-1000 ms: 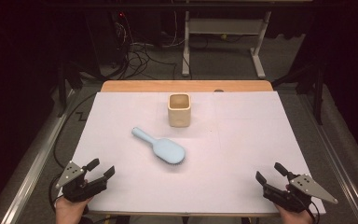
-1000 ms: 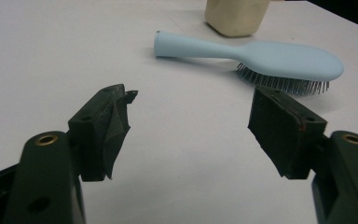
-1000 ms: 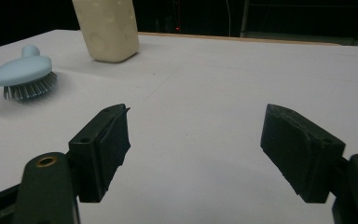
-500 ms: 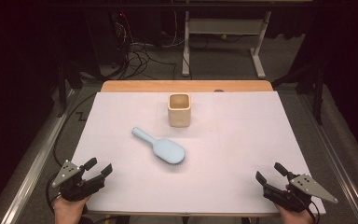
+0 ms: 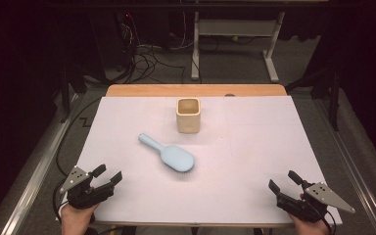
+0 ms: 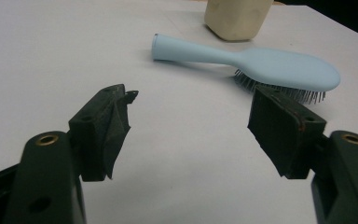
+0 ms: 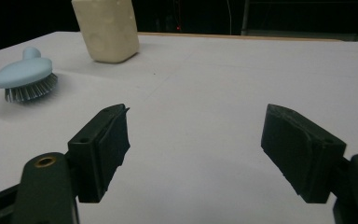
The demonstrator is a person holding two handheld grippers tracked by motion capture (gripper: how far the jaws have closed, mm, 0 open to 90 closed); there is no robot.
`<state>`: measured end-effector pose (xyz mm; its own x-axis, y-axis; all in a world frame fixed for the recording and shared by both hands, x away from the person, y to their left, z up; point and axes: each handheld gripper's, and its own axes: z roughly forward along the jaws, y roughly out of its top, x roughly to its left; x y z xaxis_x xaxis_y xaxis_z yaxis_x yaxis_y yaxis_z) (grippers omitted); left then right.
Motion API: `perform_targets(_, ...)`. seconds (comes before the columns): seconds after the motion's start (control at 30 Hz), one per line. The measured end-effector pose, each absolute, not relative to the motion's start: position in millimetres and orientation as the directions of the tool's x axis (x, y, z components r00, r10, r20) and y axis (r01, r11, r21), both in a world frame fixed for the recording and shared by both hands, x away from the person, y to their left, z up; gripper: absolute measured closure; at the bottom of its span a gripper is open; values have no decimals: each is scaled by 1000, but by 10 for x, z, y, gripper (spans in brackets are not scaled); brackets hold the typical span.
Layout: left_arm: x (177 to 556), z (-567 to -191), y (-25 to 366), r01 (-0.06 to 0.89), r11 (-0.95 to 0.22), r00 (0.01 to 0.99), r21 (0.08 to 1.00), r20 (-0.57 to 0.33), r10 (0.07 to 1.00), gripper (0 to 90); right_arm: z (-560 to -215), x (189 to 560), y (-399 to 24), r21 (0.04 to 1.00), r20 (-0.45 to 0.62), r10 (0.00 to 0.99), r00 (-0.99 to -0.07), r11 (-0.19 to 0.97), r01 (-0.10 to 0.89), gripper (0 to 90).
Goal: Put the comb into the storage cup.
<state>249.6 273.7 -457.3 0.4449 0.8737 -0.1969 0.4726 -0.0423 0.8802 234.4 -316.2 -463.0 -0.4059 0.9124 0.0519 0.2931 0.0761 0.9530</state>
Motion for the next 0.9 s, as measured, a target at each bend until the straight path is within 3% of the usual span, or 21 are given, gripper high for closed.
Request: perform_targets(0.9, 2582, -4538, 2648, 460, -68, 467, 886, -176, 866, 277, -4631, 2347, -3152, 953, 48, 910, -411, 82, 293, 238)
